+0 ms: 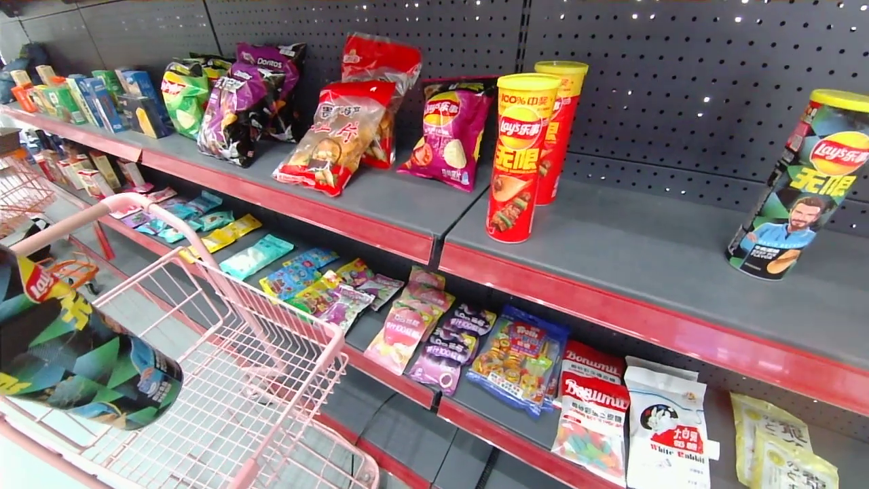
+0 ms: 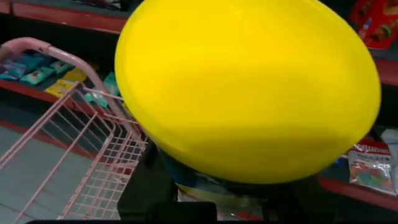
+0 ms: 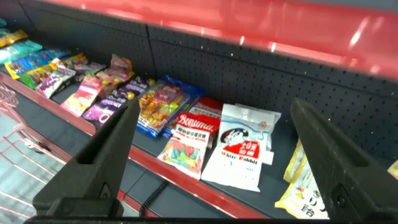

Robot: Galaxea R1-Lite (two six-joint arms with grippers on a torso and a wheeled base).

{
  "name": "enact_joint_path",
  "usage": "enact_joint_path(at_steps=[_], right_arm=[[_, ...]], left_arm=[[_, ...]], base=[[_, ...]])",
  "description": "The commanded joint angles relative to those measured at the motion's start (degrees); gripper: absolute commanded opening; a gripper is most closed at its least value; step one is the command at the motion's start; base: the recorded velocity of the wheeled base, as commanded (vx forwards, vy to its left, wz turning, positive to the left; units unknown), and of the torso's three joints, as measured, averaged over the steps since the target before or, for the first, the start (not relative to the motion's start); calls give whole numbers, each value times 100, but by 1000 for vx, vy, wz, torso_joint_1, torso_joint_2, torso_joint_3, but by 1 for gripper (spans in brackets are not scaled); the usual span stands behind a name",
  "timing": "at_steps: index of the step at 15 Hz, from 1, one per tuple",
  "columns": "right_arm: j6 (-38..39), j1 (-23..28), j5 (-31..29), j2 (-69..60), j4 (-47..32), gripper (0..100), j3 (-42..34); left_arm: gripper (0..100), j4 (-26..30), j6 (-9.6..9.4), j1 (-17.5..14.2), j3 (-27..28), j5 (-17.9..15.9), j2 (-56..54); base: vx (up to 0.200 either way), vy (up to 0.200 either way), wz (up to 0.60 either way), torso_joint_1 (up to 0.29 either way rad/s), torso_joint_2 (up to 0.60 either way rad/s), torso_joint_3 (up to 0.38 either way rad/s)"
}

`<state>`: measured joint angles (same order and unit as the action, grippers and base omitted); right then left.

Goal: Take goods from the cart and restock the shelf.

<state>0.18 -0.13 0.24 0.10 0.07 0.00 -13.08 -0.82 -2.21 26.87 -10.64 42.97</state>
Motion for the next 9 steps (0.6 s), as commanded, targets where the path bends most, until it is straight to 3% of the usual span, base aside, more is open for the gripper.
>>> enact_joint_path(at_steps=[1,6,9], right_arm=[[-1,-4,2,-1,1,100,0],[-1,-4,2,-1,1,100,0],[8,5,-7,-1,1,100,0]], left_arm=[[0,-2,-94,-8,-68,185,-114],[0,-10,-375,1,-112,247,-228],[0,-10,-375,1,-112,247,-272]], base=[[0,0,0,212,-549,-354],[0,0,0,234,-597,-362],[0,0,0,188,-457,-269]])
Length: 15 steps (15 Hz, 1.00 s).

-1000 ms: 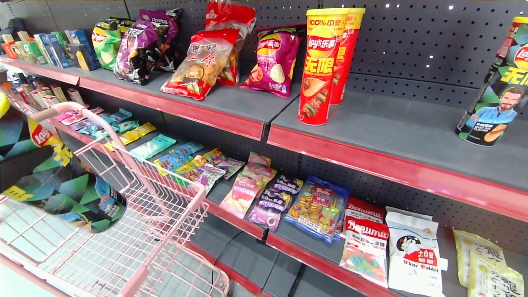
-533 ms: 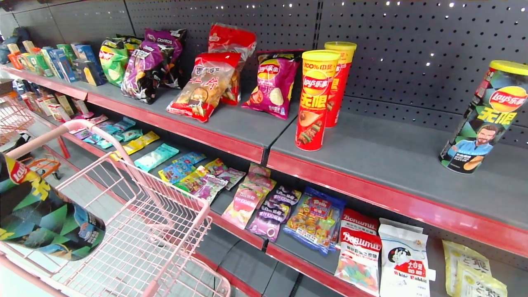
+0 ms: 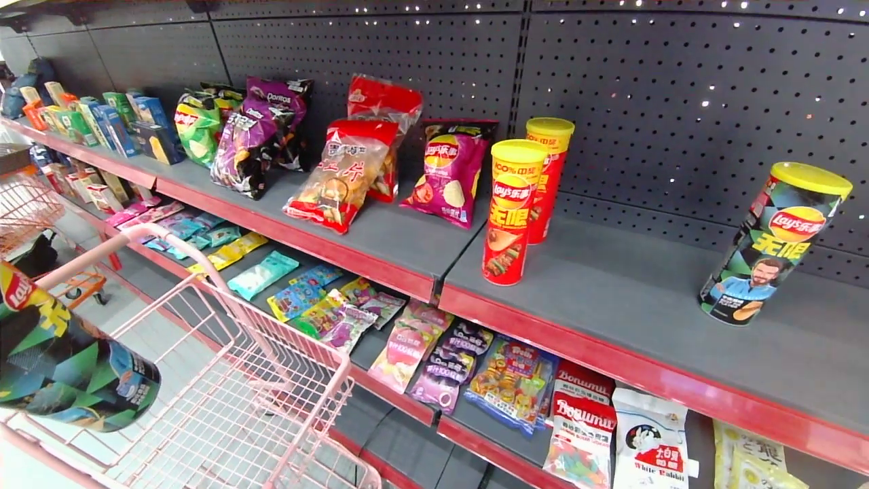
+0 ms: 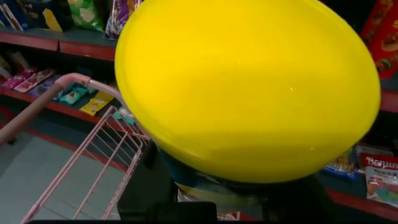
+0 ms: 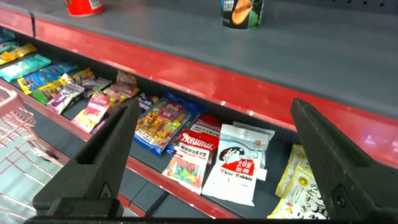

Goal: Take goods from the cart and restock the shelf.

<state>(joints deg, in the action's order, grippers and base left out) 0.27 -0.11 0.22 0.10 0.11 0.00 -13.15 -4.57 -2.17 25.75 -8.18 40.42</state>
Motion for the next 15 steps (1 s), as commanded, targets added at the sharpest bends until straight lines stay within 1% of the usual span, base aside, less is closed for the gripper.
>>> enact_joint_path(at_steps=[1,4,5,6,7,9,10,12,15], right_arm=[[8,2,4,-1,-2,100,0],[-9,2,-4,-1,-11,100,0],[-9,2,-4,-1,-11,100,0],[0,2,-4,-1,-2,100,0],[0,-7,-4,-1,-2,100,0],[0,2,-4,-1,-2,100,0],[0,2,-4,-1,-2,100,0],[0,-7,-4,-1,-2,100,0],[-9,-7,-4,-1,-2,100,0]], left_arm=[[0,6,0,-3,-8,1,-43],[0,15,-9,-3,-26,18,-61],[0,15,-17,-3,-17,18,-61],[0,15,-123,-3,-17,18,-52],[0,23,-167,-3,-26,9,-52],[0,85,-167,15,-17,-35,-52],[0,85,-167,41,-8,-166,-61],[0,76,-325,24,-17,-158,-61],[0,76,-378,24,-17,-158,-114]], base=[[0,0,0,168,-393,-222],[0,0,0,49,-109,-65],[0,0,-600,17,-17,-12],[0,0,-600,7,-12,2],[0,0,-600,2,-2,2],[0,0,-600,2,2,0],[0,0,-600,17,-2,-12],[0,0,-600,0,0,2],[0,0,-600,1,2,4]])
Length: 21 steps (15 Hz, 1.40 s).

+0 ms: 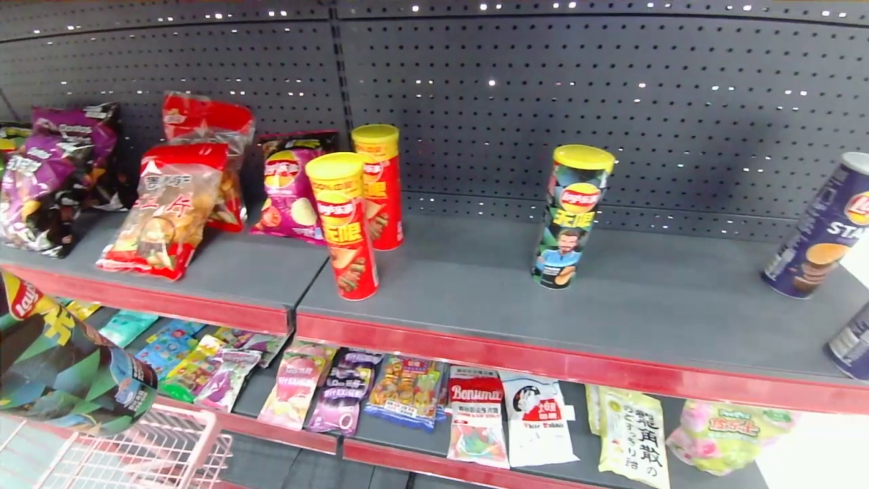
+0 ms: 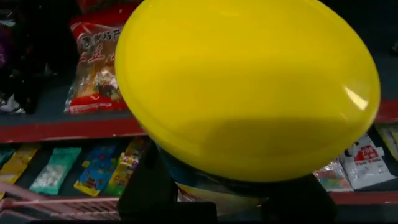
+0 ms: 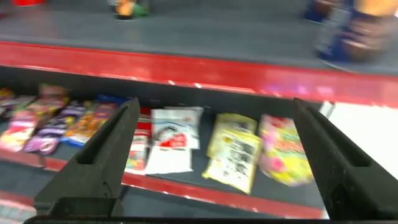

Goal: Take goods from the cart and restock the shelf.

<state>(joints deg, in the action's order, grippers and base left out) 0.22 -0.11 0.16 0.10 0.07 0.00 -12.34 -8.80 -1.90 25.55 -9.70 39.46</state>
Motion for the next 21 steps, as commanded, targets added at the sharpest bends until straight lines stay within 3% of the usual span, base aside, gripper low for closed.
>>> enact_joint_path(at_steps=[1,4,7,11,14,18,20,21], right_arm=[[-4,-7,2,-1,1,100,0],[-4,-7,11,-1,1,100,0],[-22,2,11,-1,1,100,0],[-31,-7,11,-1,1,100,0],[-48,-7,19,8,-7,100,0],[-57,-7,19,-1,1,100,0],[75,-103,731,948,19,100,1239],[224,-138,1109,1476,19,100,1749]], left_arm=[[0,12,-192,-3,-24,21,-53],[0,3,-588,-3,-217,12,-237],[0,82,-588,-3,-332,21,-448],[0,249,-632,6,-323,-14,-668],[0,258,-632,23,-323,-67,-835],[0,742,-632,23,-323,-137,-1362],[0,1295,-491,102,-173,-656,-1881],[0,1620,-280,146,-77,-919,-2021]], base=[[0,0,0,0,0,0],[0,0,0,0,0,0],[0,0,0,0,0,0],[150,0,0,-4,1,2],[0,0,0,0,0,0],[0,0,0,0,0,0],[0,0,0,0,0,0],[0,0,0,0,0,0]])
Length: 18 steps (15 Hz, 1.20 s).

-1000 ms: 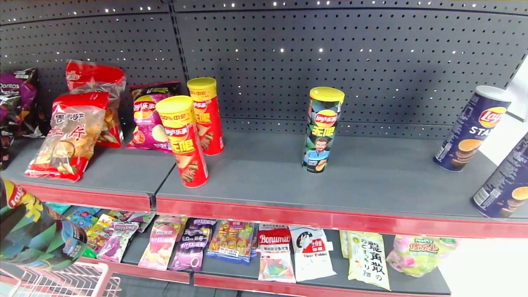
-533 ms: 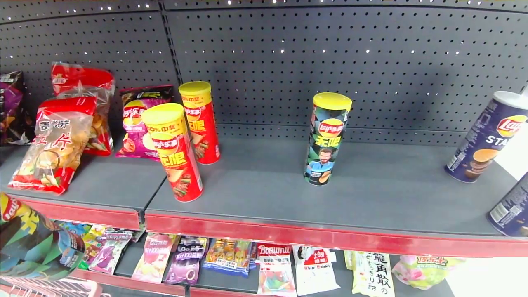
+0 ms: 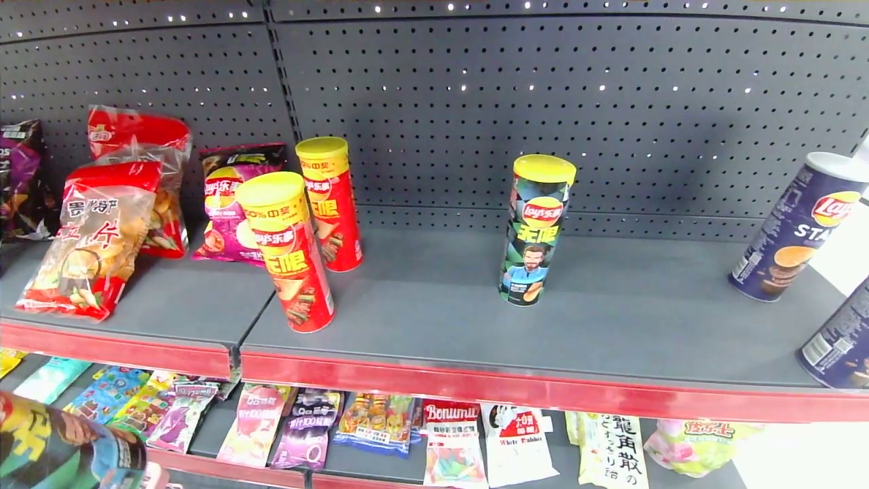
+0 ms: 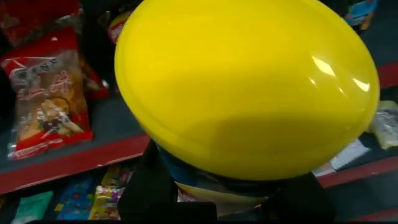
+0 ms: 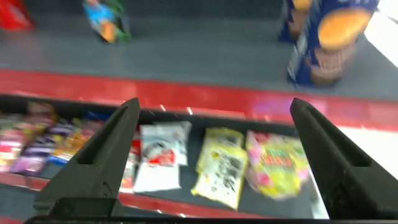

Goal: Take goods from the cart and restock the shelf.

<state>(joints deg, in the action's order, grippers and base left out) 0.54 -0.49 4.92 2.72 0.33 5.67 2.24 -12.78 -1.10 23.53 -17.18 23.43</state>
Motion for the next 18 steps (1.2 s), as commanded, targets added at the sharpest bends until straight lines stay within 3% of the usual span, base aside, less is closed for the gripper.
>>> enact_joint_path(at_steps=[1,2,5,6,7,9,11,15,18], right_arm=[[149,-180,1177,1609,-33,100,1560],[-168,-206,1758,2189,-24,100,1868],[-660,-241,1872,3771,37,100,2720],[-1126,-347,1863,4571,46,100,3151],[-1205,-531,1863,4949,46,100,3388],[-1205,-1129,1872,5678,55,100,3810],[-1214,-1375,1872,6232,152,100,4074],[-1205,-1472,1881,7498,1241,100,4188],[-1170,-1542,1881,7990,1294,100,4452]], left_arm=[[0,356,197,66,143,-260,-480],[0,382,205,66,91,-234,-436],[0,400,267,66,11,-190,-392],[0,373,531,57,82,-154,-242],[0,347,610,57,161,-110,-199],[0,347,583,57,240,-58,-199],[0,347,566,57,249,-58,-199],[0,356,557,48,240,13,-242],[0,347,557,48,249,21,-242]], base=[[0,0,0,0,0,0],[0,0,0,0,0,0],[0,0,0,0,0,0],[0,0,0,0,0,0],[0,0,0,0,0,0],[0,0,0,0,0,0],[0,0,0,0,0,0],[0,0,0,0,0,0],[0,0,0,0,0,0]])
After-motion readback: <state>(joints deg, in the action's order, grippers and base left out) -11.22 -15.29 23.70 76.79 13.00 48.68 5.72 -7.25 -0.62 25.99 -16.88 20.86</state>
